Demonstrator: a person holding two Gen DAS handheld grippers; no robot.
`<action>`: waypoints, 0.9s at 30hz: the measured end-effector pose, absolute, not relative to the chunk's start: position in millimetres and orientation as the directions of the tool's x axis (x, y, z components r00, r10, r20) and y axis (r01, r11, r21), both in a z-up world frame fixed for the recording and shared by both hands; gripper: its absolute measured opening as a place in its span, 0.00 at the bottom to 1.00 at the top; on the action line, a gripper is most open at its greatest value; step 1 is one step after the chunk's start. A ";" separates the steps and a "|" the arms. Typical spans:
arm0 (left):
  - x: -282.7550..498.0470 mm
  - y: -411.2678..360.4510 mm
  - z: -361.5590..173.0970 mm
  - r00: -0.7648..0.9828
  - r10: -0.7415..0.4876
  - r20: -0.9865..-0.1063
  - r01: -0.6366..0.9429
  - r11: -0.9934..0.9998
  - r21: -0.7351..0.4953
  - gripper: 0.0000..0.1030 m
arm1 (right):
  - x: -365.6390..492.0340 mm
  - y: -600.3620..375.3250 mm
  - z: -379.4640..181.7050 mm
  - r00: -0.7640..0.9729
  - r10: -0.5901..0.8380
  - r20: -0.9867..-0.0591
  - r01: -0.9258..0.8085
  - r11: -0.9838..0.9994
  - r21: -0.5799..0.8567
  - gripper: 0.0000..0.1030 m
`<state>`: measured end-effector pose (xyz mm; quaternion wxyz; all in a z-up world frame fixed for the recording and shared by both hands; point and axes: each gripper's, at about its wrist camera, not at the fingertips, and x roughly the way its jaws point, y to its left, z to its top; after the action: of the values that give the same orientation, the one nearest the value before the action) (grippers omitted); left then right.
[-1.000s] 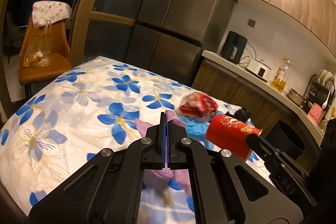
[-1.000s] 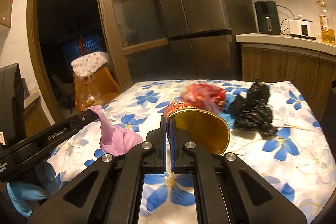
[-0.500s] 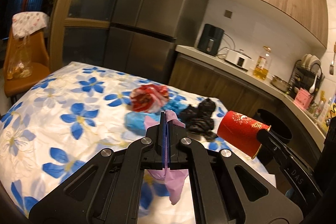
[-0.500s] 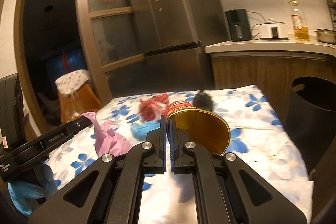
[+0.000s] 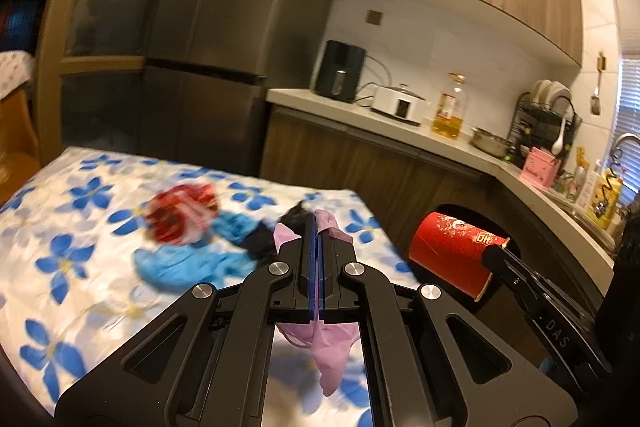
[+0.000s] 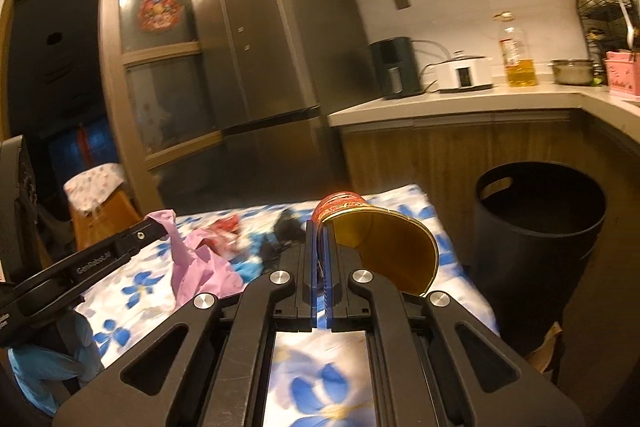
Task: Collect trash
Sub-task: 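Lift the pink glove and red cup and carry them over the bin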
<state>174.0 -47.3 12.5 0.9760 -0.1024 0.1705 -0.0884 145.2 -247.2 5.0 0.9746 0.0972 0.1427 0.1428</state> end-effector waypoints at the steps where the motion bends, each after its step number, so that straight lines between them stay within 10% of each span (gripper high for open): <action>1: 178.0 -53.5 14.2 0.925 -0.217 -0.311 0.150 0.962 -0.226 0.00 | 148.1 -253.9 6.7 0.925 0.290 -0.246 -0.235 0.944 0.230 0.03; 27: 281.3 -258.5 42.6 0.831 -0.510 -0.223 0.479 0.859 -0.181 0.00 | 204.1 -404.8 12.6 0.968 -0.039 -0.247 0.099 0.967 0.235 0.03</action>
<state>281.3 -258.5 42.6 0.9549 -0.0589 0.1327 -0.2591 204.1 -404.8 12.6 0.9843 0.1236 0.1213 -0.0352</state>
